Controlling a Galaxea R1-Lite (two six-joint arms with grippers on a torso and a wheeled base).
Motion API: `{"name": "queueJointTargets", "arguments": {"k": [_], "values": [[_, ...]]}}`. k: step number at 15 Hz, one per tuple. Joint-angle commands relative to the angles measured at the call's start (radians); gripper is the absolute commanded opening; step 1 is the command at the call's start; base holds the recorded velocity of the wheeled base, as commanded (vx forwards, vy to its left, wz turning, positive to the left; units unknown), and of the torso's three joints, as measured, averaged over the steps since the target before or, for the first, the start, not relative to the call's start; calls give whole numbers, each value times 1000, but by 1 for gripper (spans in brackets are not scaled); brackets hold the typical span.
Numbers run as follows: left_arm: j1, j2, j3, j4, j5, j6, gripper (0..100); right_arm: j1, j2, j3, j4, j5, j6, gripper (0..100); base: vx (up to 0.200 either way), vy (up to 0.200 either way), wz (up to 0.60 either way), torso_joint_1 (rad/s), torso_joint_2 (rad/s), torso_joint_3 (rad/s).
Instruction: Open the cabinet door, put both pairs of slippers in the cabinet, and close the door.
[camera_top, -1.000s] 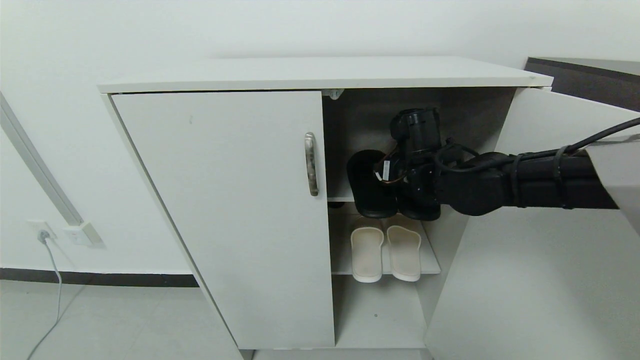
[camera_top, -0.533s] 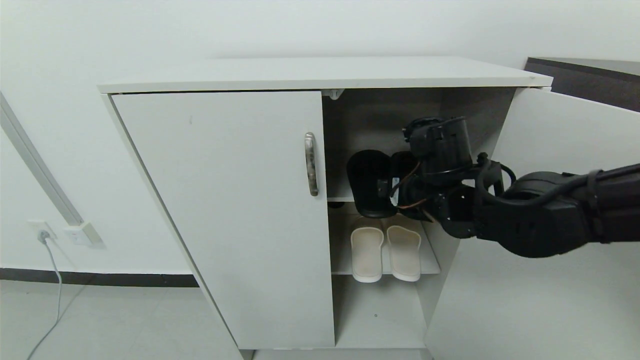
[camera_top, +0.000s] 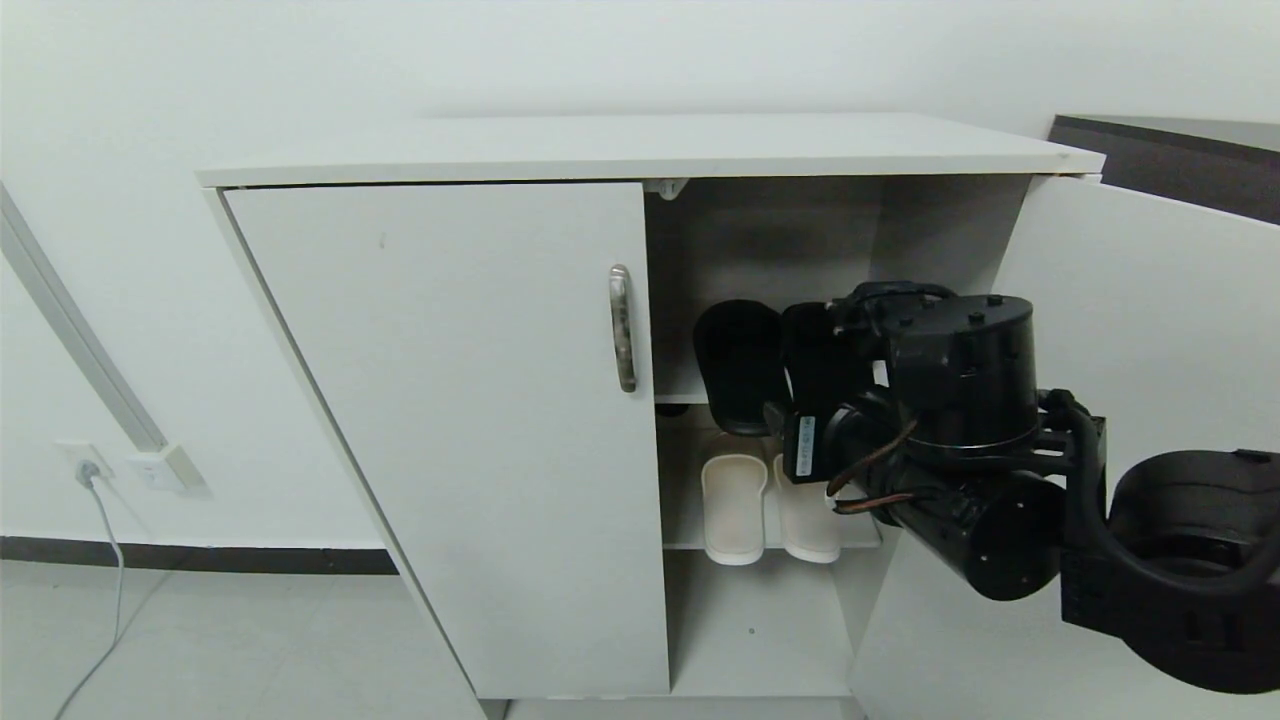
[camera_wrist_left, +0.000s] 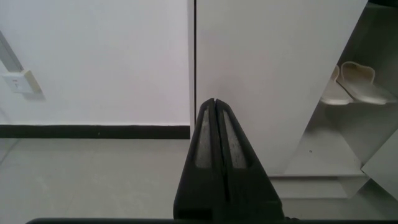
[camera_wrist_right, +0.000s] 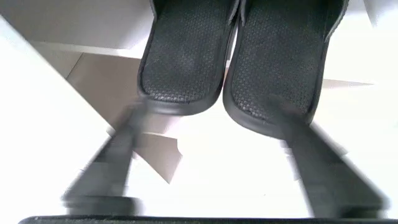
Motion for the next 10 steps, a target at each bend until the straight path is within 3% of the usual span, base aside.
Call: {"name": "queueJointTargets", "arguments": {"k": [1,10], "values": [[0,1,0,0,0,-1,0,3,7,6,-3,-1,4,0,0,0,0,0,0,0],[0,1,0,-2,0,-1,0,9,56,25,-59,-12,1,0,0,0,0,0,0,0]]}}
